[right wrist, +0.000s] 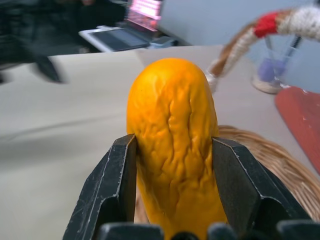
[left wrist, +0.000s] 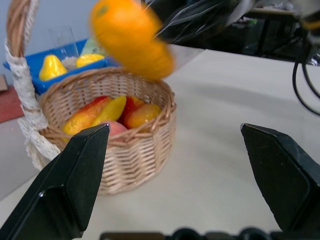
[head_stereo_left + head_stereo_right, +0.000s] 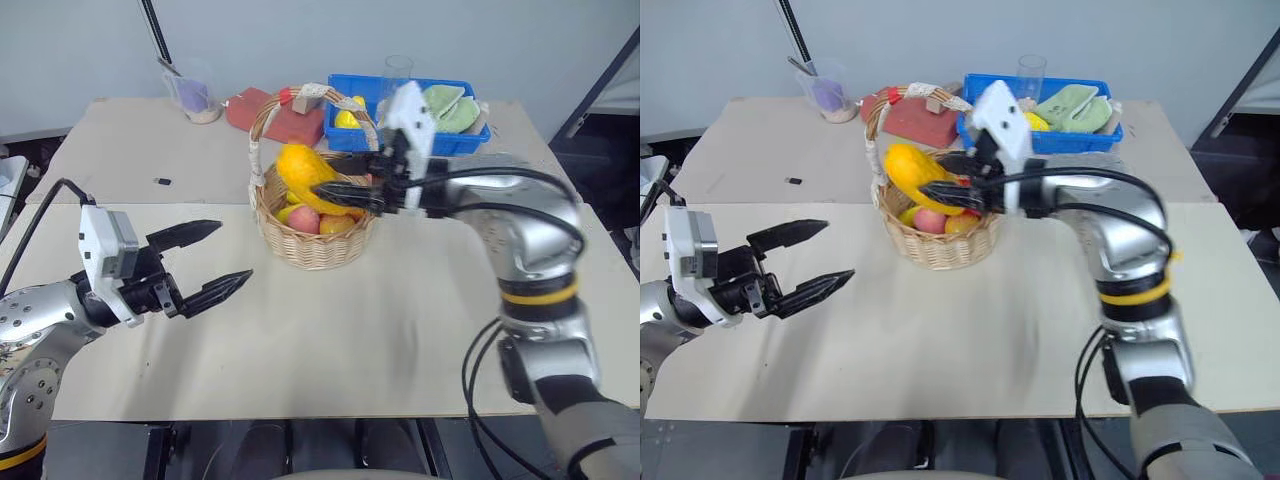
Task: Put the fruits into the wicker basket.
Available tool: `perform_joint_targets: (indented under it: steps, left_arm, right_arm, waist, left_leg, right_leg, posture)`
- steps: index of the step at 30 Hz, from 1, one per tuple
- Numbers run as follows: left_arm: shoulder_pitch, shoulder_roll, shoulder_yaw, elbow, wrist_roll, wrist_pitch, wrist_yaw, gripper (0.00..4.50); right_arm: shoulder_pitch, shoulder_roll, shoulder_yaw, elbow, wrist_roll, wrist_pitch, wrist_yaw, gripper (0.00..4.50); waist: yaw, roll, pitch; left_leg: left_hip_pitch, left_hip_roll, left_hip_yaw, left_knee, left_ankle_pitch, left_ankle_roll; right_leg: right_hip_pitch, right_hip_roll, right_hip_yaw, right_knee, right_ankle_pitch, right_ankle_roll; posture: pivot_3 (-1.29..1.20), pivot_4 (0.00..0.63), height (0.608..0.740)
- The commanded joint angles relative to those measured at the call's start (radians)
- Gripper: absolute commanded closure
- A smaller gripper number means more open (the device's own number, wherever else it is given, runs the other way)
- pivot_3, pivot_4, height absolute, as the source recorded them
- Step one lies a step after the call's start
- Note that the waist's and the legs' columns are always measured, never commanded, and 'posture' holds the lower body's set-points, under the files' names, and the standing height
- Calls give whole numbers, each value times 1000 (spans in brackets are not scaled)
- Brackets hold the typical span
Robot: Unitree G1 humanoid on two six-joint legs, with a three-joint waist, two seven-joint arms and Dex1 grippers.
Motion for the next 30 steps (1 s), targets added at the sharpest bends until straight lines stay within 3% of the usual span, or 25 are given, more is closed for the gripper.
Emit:
perform_joint_targets:
  steps: [1, 5, 6, 14, 20, 26, 30]
  left_arm:
    - [-14, 3, 15, -21, -19, -3, 17, 0]
    - [-14, 4, 10, -27, -25, -2, 30, 0]
    - [-14, 6, 8, -27, -30, 2, 30, 0]
    - [-38, 27, -30, -21, -37, 24, 29, 0]
    - [-89, 40, -69, -2, -28, 36, 16, 0]
    - [-126, 50, -104, 18, -17, 42, -3, 0]
    - [-156, 49, -118, 30, -20, 44, -5, 0]
  right_arm:
    - [-42, 37, -6, 71, -55, -111, -65, 1570]
    - [-43, 51, -5, 86, -73, -147, -73, 195]
    - [-38, 45, -4, 74, -75, -148, -70, 23]
    - [139, -147, -60, -221, 56, -20, 65, 23]
    - [281, -250, -164, -304, 55, -22, -9, 23]
    - [266, -133, -196, -160, -22, -85, -221, 23]
    - [204, -49, -177, -16, -62, -170, -271, 23]
  waist:
    - [-1, 0, 0]
    - [-8, 0, 0]
    - [-11, 0, 0]
    - [-13, 0, 0]
    - [-15, 0, 0]
    - [-21, 0, 0]
    - [-20, 0, 0]
  left_leg:
    - [0, 0, 0, 0, 0, 0]
    - [0, 0, 0, 0, 0, 0]
    - [0, 1, 0, 0, 0, 0]
    - [-1, 1, -2, 0, 0, 1]
    - [0, 1, -2, 0, 0, 1]
    - [1, 1, -1, -1, 0, 1]
    - [1, 1, -1, -1, 0, 1]
  right_leg:
    - [0, 0, 0, 0, 0, 0]
    - [0, 1, 0, 0, 0, 1]
    - [0, 1, 0, 0, 0, 1]
    - [1, 2, -1, 0, 0, 1]
    - [1, 2, 0, -2, 0, 0]
    - [0, 4, 2, -1, 0, 0]
    - [0, 4, 2, -1, 0, 0]
  posture:
    - [0, 150, 740]
    - [0, 150, 740]
    - [0, 150, 740]
    - [0, 150, 740]
    - [0, 150, 740]
    - [0, 150, 740]
    - [0, 150, 740]
